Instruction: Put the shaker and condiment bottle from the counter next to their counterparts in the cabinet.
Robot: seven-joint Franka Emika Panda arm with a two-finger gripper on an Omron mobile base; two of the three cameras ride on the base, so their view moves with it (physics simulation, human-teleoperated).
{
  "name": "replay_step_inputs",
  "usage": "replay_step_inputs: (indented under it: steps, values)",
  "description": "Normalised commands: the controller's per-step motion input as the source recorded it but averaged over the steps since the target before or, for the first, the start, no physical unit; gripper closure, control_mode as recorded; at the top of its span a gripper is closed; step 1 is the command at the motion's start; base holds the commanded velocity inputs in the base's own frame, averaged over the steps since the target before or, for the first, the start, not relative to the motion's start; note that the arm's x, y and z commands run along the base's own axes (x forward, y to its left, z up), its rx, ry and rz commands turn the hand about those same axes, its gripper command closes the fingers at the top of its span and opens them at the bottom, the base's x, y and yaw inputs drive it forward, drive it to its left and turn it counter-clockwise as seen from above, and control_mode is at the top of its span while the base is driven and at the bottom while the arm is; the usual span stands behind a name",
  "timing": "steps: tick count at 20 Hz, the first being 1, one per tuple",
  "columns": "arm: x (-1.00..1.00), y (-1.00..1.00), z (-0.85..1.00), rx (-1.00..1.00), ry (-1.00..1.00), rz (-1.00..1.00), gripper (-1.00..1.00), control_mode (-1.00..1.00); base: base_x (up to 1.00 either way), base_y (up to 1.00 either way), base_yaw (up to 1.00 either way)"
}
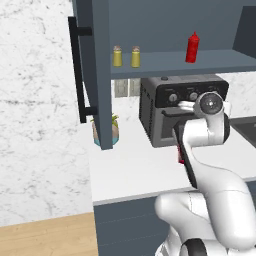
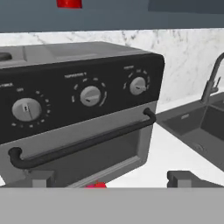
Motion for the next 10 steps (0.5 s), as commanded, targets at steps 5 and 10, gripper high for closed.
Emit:
replay_step_inputs:
  steps: [5,10]
  values:
    - [0.06,0.0,-0.1,0.17,0.29,0.01,-1.0,-1.0,0.0,0.0,0.0]
    - [0.0,0.0,-0.5,0.03,0.3,0.1,-1.0,-1.0,0.0,0.0,0.0]
